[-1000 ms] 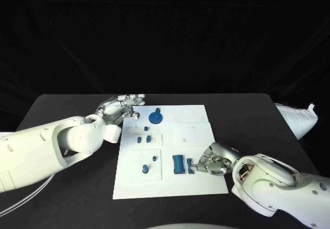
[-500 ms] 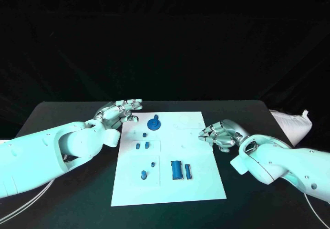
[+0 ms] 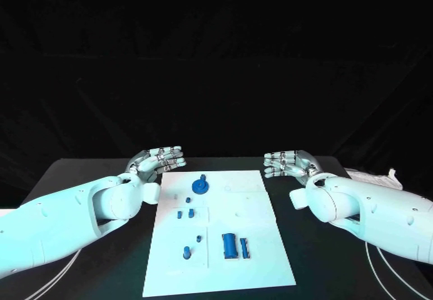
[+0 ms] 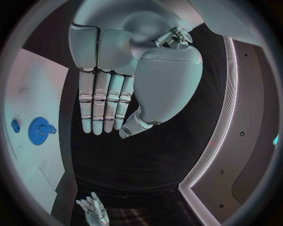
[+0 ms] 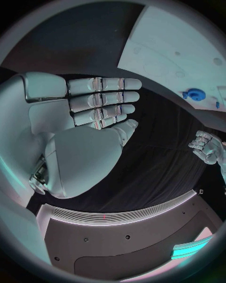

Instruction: Assemble the parts on the task board

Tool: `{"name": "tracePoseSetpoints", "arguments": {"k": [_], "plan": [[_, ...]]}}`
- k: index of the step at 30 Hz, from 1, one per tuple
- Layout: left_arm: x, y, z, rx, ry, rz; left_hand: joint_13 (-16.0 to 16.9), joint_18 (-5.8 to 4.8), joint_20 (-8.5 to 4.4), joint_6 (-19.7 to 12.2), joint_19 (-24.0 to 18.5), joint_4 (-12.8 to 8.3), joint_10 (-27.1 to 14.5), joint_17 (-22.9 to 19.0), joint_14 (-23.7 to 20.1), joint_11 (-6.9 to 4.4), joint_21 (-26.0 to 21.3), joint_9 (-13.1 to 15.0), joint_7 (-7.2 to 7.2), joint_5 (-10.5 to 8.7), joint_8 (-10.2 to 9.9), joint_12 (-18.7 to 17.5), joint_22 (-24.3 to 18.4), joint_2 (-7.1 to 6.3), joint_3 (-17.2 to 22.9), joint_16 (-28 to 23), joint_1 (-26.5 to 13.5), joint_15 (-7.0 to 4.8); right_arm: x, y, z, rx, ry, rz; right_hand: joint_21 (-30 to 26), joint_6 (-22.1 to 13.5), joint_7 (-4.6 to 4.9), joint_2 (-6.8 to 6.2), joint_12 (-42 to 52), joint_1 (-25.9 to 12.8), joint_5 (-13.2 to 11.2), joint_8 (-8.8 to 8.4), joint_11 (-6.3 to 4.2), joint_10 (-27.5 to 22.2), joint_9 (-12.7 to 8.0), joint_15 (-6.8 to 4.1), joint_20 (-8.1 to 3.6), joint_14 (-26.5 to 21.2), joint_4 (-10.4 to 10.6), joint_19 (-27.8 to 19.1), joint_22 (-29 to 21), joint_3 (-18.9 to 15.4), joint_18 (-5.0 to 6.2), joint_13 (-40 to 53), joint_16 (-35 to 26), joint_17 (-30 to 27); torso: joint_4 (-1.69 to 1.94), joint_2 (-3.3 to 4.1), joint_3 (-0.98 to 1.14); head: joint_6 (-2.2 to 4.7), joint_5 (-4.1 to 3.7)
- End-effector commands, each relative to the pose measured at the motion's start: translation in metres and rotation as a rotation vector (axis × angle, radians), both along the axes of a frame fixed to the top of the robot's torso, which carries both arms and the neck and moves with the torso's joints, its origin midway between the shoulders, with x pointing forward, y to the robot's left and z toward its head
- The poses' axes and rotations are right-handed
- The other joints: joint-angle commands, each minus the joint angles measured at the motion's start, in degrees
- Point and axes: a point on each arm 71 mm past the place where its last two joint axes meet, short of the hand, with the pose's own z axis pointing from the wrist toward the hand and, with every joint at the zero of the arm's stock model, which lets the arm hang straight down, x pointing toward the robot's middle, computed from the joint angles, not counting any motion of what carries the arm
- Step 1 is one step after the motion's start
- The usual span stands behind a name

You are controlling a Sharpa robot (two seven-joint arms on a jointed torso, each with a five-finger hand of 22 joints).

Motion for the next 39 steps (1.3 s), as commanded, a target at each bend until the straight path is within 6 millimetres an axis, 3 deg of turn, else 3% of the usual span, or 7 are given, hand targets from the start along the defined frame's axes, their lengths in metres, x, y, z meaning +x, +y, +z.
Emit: {"name": "tracePoseSetpoints", "arguments": {"k": [1, 6, 7, 11, 13, 23, 39], "plan": [[0.006, 0.003, 0.002, 0.010, -0.047, 0.069, -0.1, 0.02, 1.13, -0.1, -1.0, -0.1, 0.1, -1.6, 0.2, 0.64, -1.6, 0.0, 0.01, -0.12, -0.5, -1.7, -2.1, -0.18, 0.5, -3.1, -0.2, 0.58, 0.008, 0.004, 0.002, 0.127, -0.046, 0.032, -1.7, 0.0, -0.05, -0.67, -0.1, -0.5, -0.2, -0.02, 0.02, 0.6, -0.9, -0.04, -0.44, 1.9, -0.5, 2.1, -2.0, 0.8, 0.66, -3.3, -1.8, -2.3, -0.16, -0.93, 0.31, 1.46, 0.21], [0.011, 0.001, 0.001, 0.017, -0.060, 0.088, -0.1, 0.93, 2.26, 0.5, -0.3, -0.2, 1.4, -3.7, 2.6, 0.76, -1.7, 0.0, 0.20, -0.01, -1.3, -4.3, -5.9, -0.09, 0.9, -7.5, -0.2, 0.61, 0.018, 0.010, 0.000, 0.134, -0.065, 0.042, -3.0, 0.7, 0.11, -0.68, -0.1, -1.1, -0.2, -0.03, -0.16, 1.5, -1.9, -0.84, -1.17, 5.9, -1.4, 5.7, -4.2, 1.7, 0.70, -6.7, -3.0, -4.6, -0.22, -0.99, 0.74, 3.09, 0.69], [0.009, 0.000, -0.001, 0.016, -0.025, 0.050, -3.5, -2.89, -2.15, -17.7, -14.9, 1.8, -17.5, -5.3, -14.8, -1.78, -5.4, -3.8, -3.15, -2.27, -5.7, -6.3, -14.1, 2.00, -7.7, -11.3, -23.0, -1.70, 0.016, 0.006, -0.003, 0.073, -0.029, -0.004, -5.9, -16.9, -2.74, 2.90, -3.8, -25.4, -3.3, -3.67, -2.17, -18.8, -3.9, -4.61, -3.95, -15.8, -6.1, -14.1, -9.5, -2.6, -2.95, -11.4, -4.7, -7.5, -0.13, -0.76, 0.41, 2.25, 0.41], [0.007, -0.002, -0.002, 0.023, -0.026, 0.055, -3.5, -2.89, -2.96, -21.6, -18.1, 1.8, -21.5, -9.5, -18.3, -2.38, -5.4, -3.8, -3.87, -2.77, -5.7, -6.9, -16.2, 2.41, -9.4, -12.4, -28.3, -2.16, 0.014, 0.009, -0.003, 0.077, -0.033, -0.008, -6.9, -20.5, -3.42, 2.90, -3.8, -31.3, -4.1, -3.67, -2.65, -23.1, -4.5, -4.61, -4.70, -20.1, -6.1, -18.1, -11.1, -3.4, -2.97, -11.4, -9.2, -8.6, 0.02, -1.22, 0.64, 2.23, 0.55], [0.004, -0.004, -0.004, 0.035, -0.028, 0.064, -3.5, -3.29, -3.76, -25.0, -20.9, 1.8, -25.1, -9.5, -21.6, -2.89, -5.4, -3.8, -4.49, -3.21, -5.7, -7.3, -17.8, 6.76, -11.0, -13.2, -32.7, -2.60, 0.011, 0.014, -0.003, 0.084, -0.039, -0.016, -7.4, -23.9, -3.99, 2.90, -3.8, -36.0, -4.7, -3.67, -6.91, -27.0, -4.9, -4.61, -5.26, -24.3, -6.1, -21.9, -12.2, -4.2, -3.40, -11.4, -9.2, -9.2, 0.26, -1.96, 1.00, 2.21, 0.79], [-0.030, -0.024, -0.013, 0.146, -0.069, 0.143, -3.5, -4.99, -6.57, -36.8, -30.4, 1.8, -37.3, -9.5, -32.8, -7.95, -5.4, -3.8, -6.74, -7.57, -5.7, -11.4, -23.3, 6.76, -16.5, -15.9, -47.7, -6.91, -0.026, 0.057, 0.000, 0.133, -0.077, -0.079, -13.3, -35.2, -9.62, 2.90, -3.8, -52.1, -10.8, -3.67, -6.91, -40.2, -9.0, -4.61, -10.69, -38.3, -6.1, -34.7, -15.7, -6.9, -5.17, -11.4, -9.2, -15.1, 1.52, -5.84, 2.91, 2.10, 2.00], [-0.062, -0.039, -0.013, 0.232, -0.125, 0.211, -3.5, -9.67, -11.89, -47.6, -39.1, 1.8, -48.5, -9.5, -43.0, -7.95, -5.4, -3.8, -10.96, -7.57, -5.7, -11.4, -28.4, 6.76, -21.5, -21.0, -61.4, -6.91, -0.046, 0.075, 0.002, 0.145, -0.084, -0.109, -13.3, -45.6, -9.62, 2.90, -3.8, -66.9, -10.8, -3.67, -6.91, -52.3, -9.0, -4.61, -10.69, -51.2, -6.1, -46.5, -22.6, -12.2, -9.80, -11.4, -9.2, -15.1, 1.56, -5.95, 2.96, 2.10, 2.03]]}}
